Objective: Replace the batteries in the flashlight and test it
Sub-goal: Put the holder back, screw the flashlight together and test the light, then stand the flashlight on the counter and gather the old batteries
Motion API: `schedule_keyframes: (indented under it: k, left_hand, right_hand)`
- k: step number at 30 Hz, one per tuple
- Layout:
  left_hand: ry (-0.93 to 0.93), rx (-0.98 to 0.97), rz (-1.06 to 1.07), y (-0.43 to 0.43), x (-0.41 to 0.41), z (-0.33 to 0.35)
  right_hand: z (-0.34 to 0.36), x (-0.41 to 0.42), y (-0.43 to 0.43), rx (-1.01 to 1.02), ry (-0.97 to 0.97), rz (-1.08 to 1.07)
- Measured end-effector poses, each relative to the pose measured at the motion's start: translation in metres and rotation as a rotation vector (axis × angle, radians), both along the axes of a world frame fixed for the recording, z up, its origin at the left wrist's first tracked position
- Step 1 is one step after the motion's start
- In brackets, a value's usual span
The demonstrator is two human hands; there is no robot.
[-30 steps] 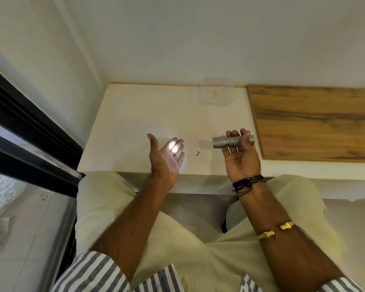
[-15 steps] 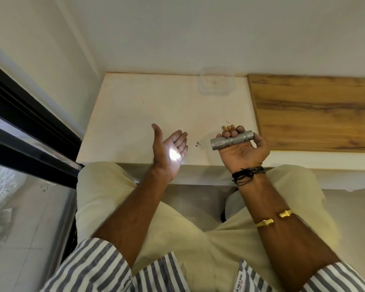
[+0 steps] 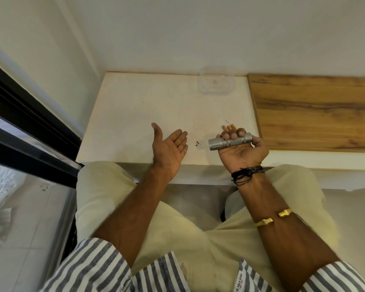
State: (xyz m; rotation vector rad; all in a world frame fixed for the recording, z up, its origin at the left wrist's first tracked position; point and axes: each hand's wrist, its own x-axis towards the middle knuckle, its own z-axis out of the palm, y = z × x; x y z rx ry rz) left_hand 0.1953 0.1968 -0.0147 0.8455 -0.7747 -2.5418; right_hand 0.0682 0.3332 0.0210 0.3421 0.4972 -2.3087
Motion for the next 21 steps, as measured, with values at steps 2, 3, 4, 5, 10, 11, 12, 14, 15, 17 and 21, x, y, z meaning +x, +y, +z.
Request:
schedule_keyframes:
  k: [2, 3, 4, 5, 10, 11, 12, 14, 15, 17, 21]
  left_hand:
    - [-0.014, -0.011, 0.002, -0.001, 0.000, 0.000]
    - [-0.040, -0.037, -0.001, -0.001, -0.001, -0.001]
    - [-0.089, -0.090, -0.008, 0.000, -0.002, -0.001]
    - [-0.160, -0.167, -0.017, 0.001, -0.004, -0.001]
    - [-0.492, -0.789, -0.023, 0.011, -0.005, -0.006]
    - [-0.504, -0.886, -0.029, 0.013, -0.005, -0.006]
    - [-0.510, -0.964, -0.032, 0.014, -0.005, -0.006]
    - [-0.509, -1.080, -0.036, 0.016, -0.005, -0.005]
    - [-0.504, -1.118, -0.043, 0.016, -0.005, -0.005]
    - [-0.495, -1.170, -0.068, 0.016, -0.004, -0.005]
    - [-0.473, -1.211, -0.094, 0.018, -0.004, -0.004]
  right_hand:
    - [-0.002, 0.000, 0.000, 0.005, 0.027, 0.012]
    - [-0.002, 0.000, 0.000, 0.008, 0.039, 0.023]
    - [-0.003, -0.001, 0.000, 0.018, 0.052, 0.040]
    - [-0.005, -0.001, 0.000, 0.041, 0.069, 0.062]
    - [-0.011, 0.000, -0.009, 0.345, 0.282, 0.083]
    - [-0.013, 0.001, -0.011, 0.430, 0.363, 0.094]
    - [-0.014, 0.003, -0.012, 0.521, 0.463, 0.116]
    - [-0.016, 0.008, -0.013, 0.701, 0.680, 0.169]
    - [-0.017, 0.011, -0.013, 0.776, 0.772, 0.180]
    - [-0.019, 0.017, -0.015, 0.900, 0.910, 0.174]
    - [-0.018, 0.022, -0.016, 1.023, 1.034, 0.155]
